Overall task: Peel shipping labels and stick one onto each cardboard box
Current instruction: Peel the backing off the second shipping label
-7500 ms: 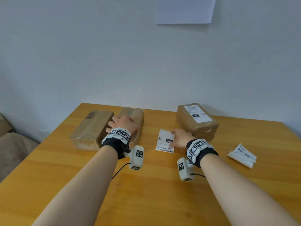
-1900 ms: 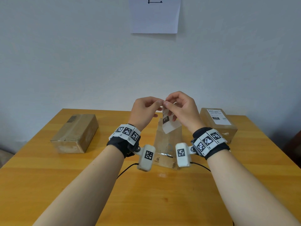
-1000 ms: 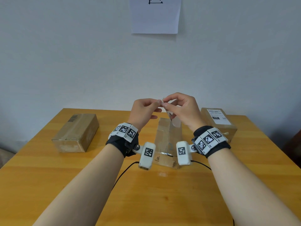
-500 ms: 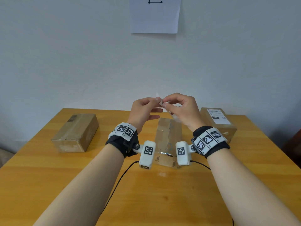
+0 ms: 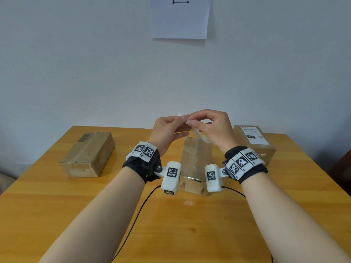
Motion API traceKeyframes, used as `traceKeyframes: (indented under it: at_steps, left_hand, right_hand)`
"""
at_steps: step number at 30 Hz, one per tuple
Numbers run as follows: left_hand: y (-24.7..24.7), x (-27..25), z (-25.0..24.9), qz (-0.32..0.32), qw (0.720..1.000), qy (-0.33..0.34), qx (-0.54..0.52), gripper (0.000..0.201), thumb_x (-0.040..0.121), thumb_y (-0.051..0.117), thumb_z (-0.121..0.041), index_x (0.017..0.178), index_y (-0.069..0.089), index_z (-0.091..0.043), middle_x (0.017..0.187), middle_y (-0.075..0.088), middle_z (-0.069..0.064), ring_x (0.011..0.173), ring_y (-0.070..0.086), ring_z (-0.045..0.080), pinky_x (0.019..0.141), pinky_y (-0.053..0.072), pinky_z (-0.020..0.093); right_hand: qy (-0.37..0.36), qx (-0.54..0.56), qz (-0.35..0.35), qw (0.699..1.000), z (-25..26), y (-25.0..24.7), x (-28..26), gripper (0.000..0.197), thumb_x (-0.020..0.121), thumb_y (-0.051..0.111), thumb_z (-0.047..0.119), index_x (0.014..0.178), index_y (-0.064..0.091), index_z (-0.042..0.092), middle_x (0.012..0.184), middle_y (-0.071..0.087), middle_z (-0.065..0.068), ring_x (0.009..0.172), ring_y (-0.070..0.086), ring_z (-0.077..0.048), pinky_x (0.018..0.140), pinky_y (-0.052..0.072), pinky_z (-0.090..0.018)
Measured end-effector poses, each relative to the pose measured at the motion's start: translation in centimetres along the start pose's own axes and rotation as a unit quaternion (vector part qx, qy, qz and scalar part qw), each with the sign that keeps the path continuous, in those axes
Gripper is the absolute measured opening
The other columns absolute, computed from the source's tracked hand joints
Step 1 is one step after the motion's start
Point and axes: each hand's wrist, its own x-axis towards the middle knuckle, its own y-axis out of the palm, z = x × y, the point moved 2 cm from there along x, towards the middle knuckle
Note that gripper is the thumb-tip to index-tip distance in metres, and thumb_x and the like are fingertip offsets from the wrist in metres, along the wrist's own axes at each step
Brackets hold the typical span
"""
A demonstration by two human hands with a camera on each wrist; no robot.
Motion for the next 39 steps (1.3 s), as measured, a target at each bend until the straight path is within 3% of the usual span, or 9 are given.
traceKeyframes:
  at_steps: [4, 10, 13, 15, 19, 22, 26, 30, 39]
  left_hand:
    - [0.02, 0.24, 0.27, 0.004, 1.0, 0.01, 0.007, 0.026, 0.106, 0.063, -0.019, 0.114, 0.076, 0.003, 0.114, 0.078, 0.017, 0.106, 0.077, 0.023, 0.088, 0.062, 0.03]
    - [-0.09, 0.57, 0.41, -0.027, 0.999, 0.008, 0.024, 0.02, 0.106, 0.064, -0.024, 0.098, 0.077, -0.011, 0.087, 0.074, -0.001, 0.088, 0.07, 0.011, 0.078, 0.061, 0.026]
    - [0.02, 0.56, 0.47, -0.027, 0.999, 0.014, 0.043, 0.017, 0.105, 0.065, -0.021, 0.102, 0.077, -0.01, 0.091, 0.076, 0.001, 0.09, 0.071, 0.01, 0.078, 0.06, 0.026]
    - [0.12, 0.47, 0.41, -0.027, 0.998, 0.02, 0.05, 0.015, 0.104, 0.066, -0.018, 0.105, 0.078, -0.009, 0.097, 0.078, 0.004, 0.093, 0.073, 0.012, 0.078, 0.06, 0.026]
    - [0.14, 0.35, 0.21, -0.033, 0.997, 0.028, 0.059, 0.012, 0.102, 0.069, -0.013, 0.108, 0.078, -0.008, 0.108, 0.08, 0.015, 0.102, 0.077, 0.021, 0.079, 0.062, 0.026]
    - [0.11, 0.31, 0.09, -0.042, 0.996, 0.033, 0.067, 0.01, 0.101, 0.071, -0.012, 0.105, 0.079, -0.011, 0.098, 0.08, 0.006, 0.094, 0.076, 0.015, 0.078, 0.062, 0.026]
    - [0.09, 0.31, 0.12, -0.055, 0.995, 0.034, 0.076, 0.01, 0.1, 0.071, -0.013, 0.102, 0.08, -0.017, 0.09, 0.079, -0.003, 0.087, 0.074, 0.01, 0.077, 0.063, 0.027]
    - [-0.12, 0.38, 0.22, -0.072, 0.995, 0.03, 0.066, 0.011, 0.099, 0.071, -0.011, 0.104, 0.076, -0.02, 0.086, 0.078, -0.006, 0.084, 0.072, 0.01, 0.077, 0.063, 0.029]
    - [-0.28, 0.47, 0.33, -0.079, 0.995, 0.021, 0.064, 0.007, 0.099, 0.071, -0.011, 0.102, 0.073, -0.018, 0.091, 0.076, -0.001, 0.081, 0.071, 0.011, 0.075, 0.061, 0.029]
  right_hand:
    - [0.002, 0.0, -0.006, 1.0, -0.08, 0.06, 0.02, 0.004, 0.088, 0.085, 0.024, 0.088, 0.081, 0.022, 0.1, 0.08, 0.01, 0.093, 0.073, -0.012, 0.078, 0.058, -0.031]
    - [0.0, -0.02, -0.012, 1.0, -0.2, 0.03, 0.02, 0.007, 0.086, 0.085, 0.023, 0.081, 0.08, 0.024, 0.09, 0.072, 0.001, 0.078, 0.064, -0.024, 0.073, 0.053, -0.033]
    - [0.013, -0.016, -0.008, 1.0, -0.22, 0.01, 0.0, 0.007, 0.087, 0.084, 0.023, 0.086, 0.082, 0.016, 0.091, 0.073, -0.002, 0.071, 0.063, -0.013, 0.068, 0.05, -0.021]
    - [0.019, -0.025, -0.003, 0.999, -0.3, 0.01, 0.0, 0.007, 0.088, 0.083, 0.028, 0.087, 0.082, 0.02, 0.092, 0.073, 0.004, 0.076, 0.062, -0.005, 0.072, 0.048, -0.018]
    - [0.039, -0.027, -0.002, 0.999, -0.28, 0.05, -0.02, 0.007, 0.089, 0.081, 0.034, 0.086, 0.081, 0.028, 0.091, 0.075, 0.01, 0.079, 0.065, -0.008, 0.078, 0.053, -0.025]
    - [0.052, -0.039, -0.006, 0.998, -0.38, 0.1, 0.08, 0.007, 0.093, 0.077, 0.029, 0.088, 0.081, 0.027, 0.089, 0.075, 0.012, 0.08, 0.069, -0.017, 0.08, 0.057, -0.033]
    - [0.076, -0.055, -0.012, 0.996, -0.4, 0.03, 0.05, 0.011, 0.096, 0.072, 0.026, 0.086, 0.078, 0.029, 0.084, 0.074, 0.013, 0.078, 0.071, -0.018, 0.064, 0.048, -0.021]
    - [0.101, -0.039, -0.019, 0.994, -0.42, -0.03, -0.12, 0.012, 0.096, 0.071, 0.027, 0.087, 0.078, 0.027, 0.077, 0.072, 0.015, 0.072, 0.067, -0.01, 0.063, 0.046, -0.023]
    - [0.136, 0.017, -0.027, 0.99, -0.46, -0.06, -0.38, 0.013, 0.096, 0.071, 0.026, 0.09, 0.081, 0.018, 0.088, 0.078, -0.007, 0.071, 0.068, -0.013, 0.057, 0.049, -0.034]
